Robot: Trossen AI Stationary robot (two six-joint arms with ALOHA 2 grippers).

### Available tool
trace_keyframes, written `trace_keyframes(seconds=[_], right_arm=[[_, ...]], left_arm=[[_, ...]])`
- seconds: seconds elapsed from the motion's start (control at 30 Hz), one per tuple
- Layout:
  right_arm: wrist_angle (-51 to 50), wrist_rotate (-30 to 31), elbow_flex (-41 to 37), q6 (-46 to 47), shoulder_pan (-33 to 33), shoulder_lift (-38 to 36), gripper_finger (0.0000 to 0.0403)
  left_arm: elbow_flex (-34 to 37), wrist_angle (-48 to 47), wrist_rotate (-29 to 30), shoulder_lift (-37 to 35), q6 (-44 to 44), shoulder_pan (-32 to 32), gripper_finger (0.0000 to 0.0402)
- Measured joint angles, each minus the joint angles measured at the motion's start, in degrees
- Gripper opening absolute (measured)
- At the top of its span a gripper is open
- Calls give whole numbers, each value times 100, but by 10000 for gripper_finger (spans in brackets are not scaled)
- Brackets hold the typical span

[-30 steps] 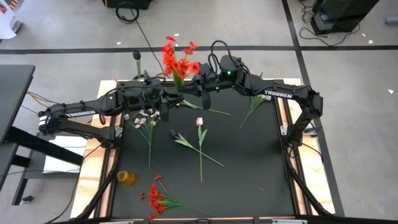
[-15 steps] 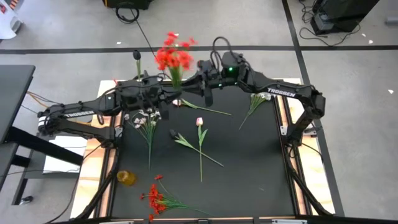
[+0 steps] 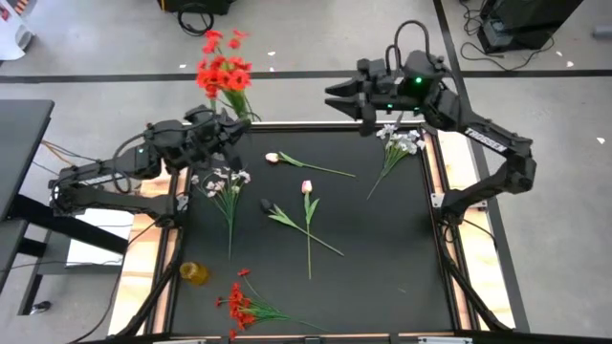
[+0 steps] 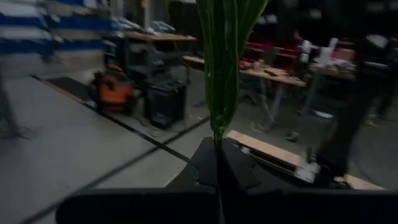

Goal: Sort flowers into vase by color
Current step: Put the red flowers into the transparent vase

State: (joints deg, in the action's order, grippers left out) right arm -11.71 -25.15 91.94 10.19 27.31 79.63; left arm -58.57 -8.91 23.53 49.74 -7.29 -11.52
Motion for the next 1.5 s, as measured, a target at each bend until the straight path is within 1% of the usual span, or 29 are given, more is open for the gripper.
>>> trace_keyframes(seconds=[0.1,0.2,0.33,0.4,0.53,0.8,1.0,1.23,1.37,1.5], right_arm=[[-509,4,-11,-165,117,-177,165],[-789,2,-11,-287,218,-362,162],[-907,9,-9,-420,296,-471,163],[-924,1,-9,-433,321,-502,163],[-985,-1,-9,-518,353,-610,163],[-1380,-86,-9,-620,508,-701,162],[-1376,-207,-9,-594,518,-699,161],[-1372,141,-9,-592,518,-699,162],[-1370,155,-9,-592,518,-699,161],[-1370,155,-9,-592,518,-697,161]], left_arm=[[0,-2,170,-204,226,-70,1],[0,-55,243,-394,405,-174,1],[0,-83,266,-593,733,-269,1],[0,-85,399,-649,781,-283,1],[0,-82,685,-715,768,-277,1],[0,-187,918,-702,750,-237,1],[2,-210,1430,-704,518,-237,1],[4,-471,1794,-704,513,-237,0],[4,-609,2056,-704,509,-239,1],[7,-1012,2162,-763,478,-256,0]])
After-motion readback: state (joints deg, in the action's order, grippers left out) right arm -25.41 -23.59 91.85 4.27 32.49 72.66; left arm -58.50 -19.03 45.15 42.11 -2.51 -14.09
